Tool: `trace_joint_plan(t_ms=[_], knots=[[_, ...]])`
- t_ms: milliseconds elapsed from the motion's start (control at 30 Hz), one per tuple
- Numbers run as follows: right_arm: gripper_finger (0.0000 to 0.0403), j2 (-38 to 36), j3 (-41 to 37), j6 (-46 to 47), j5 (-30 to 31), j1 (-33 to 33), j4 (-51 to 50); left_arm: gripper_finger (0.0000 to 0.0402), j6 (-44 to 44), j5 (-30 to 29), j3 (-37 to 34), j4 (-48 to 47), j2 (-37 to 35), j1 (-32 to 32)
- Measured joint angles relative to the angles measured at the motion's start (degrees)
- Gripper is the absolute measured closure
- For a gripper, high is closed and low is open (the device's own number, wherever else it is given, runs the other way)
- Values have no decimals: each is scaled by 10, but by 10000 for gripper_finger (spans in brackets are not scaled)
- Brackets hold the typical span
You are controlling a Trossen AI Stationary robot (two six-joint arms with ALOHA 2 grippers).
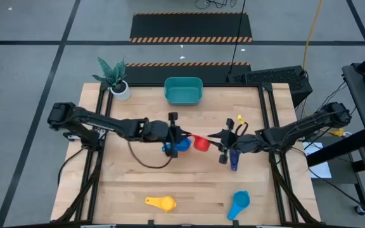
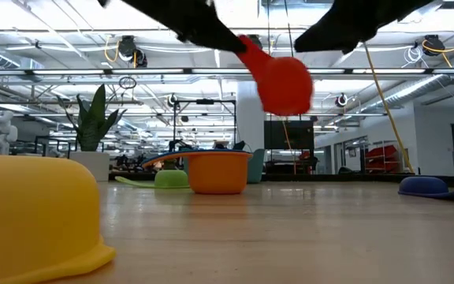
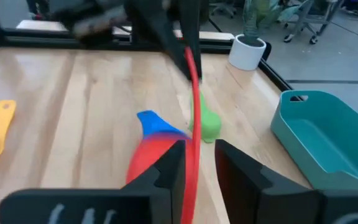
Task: Nest measuring cups in basket
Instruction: Stack the red measuring cup on top of the blue measuring cup
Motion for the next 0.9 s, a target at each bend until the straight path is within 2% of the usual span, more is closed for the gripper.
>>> trace_joint_plan(t_ms=[167,300,467,600,900], knots=[[319,-19,0,19,-2,11,-34,397,32,-110,0,-68,-45,-57],[319,-19,0,28,-2,14,-50,397,65,-205,0,-103,-50,-97],[319,-19,0,42,-4,14,-64,397,106,-219,-31,-104,-50,-133],[319,-19,0,43,-4,13,-77,397,148,-262,-70,-59,-48,-150],[319,-19,0,43,-2,13,-80,397,230,-265,-153,61,-49,-121]])
